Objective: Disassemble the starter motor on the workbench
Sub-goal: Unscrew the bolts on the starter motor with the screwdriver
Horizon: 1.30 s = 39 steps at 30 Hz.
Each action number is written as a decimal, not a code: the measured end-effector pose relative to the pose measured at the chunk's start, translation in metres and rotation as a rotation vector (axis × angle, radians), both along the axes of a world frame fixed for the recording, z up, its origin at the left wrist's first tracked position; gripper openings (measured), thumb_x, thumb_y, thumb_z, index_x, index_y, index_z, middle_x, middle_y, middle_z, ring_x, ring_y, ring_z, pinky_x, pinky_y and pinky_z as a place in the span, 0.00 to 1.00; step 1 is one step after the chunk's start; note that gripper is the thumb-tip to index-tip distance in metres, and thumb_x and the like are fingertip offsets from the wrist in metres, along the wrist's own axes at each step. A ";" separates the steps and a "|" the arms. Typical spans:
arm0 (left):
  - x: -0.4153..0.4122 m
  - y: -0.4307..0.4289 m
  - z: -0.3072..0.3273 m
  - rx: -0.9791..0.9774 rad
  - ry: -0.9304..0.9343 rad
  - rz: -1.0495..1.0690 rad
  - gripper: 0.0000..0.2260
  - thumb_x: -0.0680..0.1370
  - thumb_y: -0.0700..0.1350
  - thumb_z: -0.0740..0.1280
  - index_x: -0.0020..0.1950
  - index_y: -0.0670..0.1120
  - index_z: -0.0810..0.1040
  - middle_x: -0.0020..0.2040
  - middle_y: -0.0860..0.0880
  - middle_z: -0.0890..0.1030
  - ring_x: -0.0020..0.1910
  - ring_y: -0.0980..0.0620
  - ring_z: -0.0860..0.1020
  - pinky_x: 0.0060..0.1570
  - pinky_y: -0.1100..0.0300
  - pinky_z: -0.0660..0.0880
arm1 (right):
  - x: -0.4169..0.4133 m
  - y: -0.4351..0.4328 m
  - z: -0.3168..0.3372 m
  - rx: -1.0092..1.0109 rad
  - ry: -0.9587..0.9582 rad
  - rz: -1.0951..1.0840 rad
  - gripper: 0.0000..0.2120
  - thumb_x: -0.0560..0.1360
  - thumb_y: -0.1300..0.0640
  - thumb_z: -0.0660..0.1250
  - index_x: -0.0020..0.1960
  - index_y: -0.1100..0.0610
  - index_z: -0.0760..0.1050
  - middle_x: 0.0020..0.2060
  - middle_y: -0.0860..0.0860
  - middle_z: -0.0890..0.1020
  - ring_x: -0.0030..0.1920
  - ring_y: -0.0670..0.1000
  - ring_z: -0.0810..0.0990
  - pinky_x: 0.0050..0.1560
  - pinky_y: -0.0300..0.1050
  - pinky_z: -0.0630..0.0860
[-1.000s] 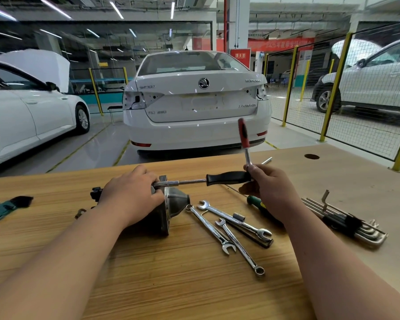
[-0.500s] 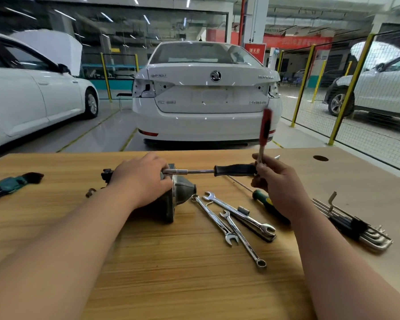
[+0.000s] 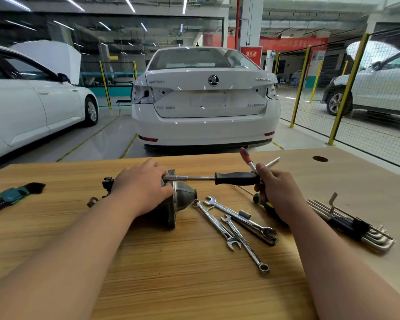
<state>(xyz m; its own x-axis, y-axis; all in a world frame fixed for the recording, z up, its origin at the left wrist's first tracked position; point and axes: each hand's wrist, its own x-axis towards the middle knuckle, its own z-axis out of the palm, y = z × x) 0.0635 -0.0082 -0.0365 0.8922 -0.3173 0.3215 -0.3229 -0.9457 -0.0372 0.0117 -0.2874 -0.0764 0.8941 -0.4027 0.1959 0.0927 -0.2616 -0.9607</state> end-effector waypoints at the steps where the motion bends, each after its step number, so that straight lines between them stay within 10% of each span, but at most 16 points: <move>1: 0.000 0.000 0.000 -0.007 -0.001 -0.003 0.16 0.76 0.59 0.58 0.61 0.55 0.72 0.59 0.55 0.71 0.47 0.56 0.66 0.41 0.56 0.63 | 0.000 0.000 0.000 -0.007 -0.004 0.001 0.16 0.80 0.43 0.61 0.48 0.53 0.81 0.32 0.51 0.81 0.26 0.47 0.74 0.29 0.42 0.72; 7: -0.002 0.000 0.001 -0.099 0.014 0.011 0.21 0.76 0.58 0.61 0.67 0.54 0.68 0.67 0.56 0.70 0.60 0.53 0.71 0.49 0.57 0.66 | 0.000 0.002 0.000 0.113 -0.093 0.095 0.13 0.82 0.54 0.61 0.65 0.52 0.77 0.36 0.53 0.75 0.27 0.44 0.74 0.31 0.38 0.75; 19: -0.004 0.003 0.001 -0.110 0.041 -0.022 0.18 0.75 0.57 0.62 0.64 0.58 0.69 0.66 0.57 0.70 0.57 0.54 0.72 0.44 0.57 0.65 | -0.005 -0.008 0.002 0.232 -0.126 0.266 0.16 0.80 0.64 0.62 0.53 0.46 0.82 0.52 0.49 0.85 0.52 0.54 0.84 0.52 0.49 0.78; 29: -0.005 0.003 0.001 -0.052 0.046 -0.040 0.09 0.76 0.57 0.60 0.54 0.60 0.73 0.64 0.60 0.69 0.48 0.57 0.67 0.43 0.57 0.63 | -0.003 -0.001 0.003 0.102 -0.034 0.060 0.15 0.79 0.45 0.65 0.50 0.56 0.81 0.31 0.52 0.82 0.26 0.49 0.75 0.28 0.42 0.72; 39: -0.006 0.004 0.001 -0.071 0.030 -0.038 0.07 0.76 0.57 0.60 0.53 0.60 0.70 0.60 0.59 0.71 0.46 0.56 0.68 0.38 0.58 0.61 | 0.002 0.006 0.005 -0.066 0.163 -0.076 0.24 0.80 0.38 0.57 0.43 0.57 0.78 0.23 0.50 0.74 0.18 0.45 0.67 0.29 0.43 0.67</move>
<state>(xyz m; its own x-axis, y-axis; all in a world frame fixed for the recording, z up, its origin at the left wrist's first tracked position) 0.0571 -0.0040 -0.0352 0.8895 -0.3288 0.3174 -0.3589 -0.9325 0.0397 0.0137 -0.2816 -0.0718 0.8836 -0.4616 0.0789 -0.0856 -0.3249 -0.9419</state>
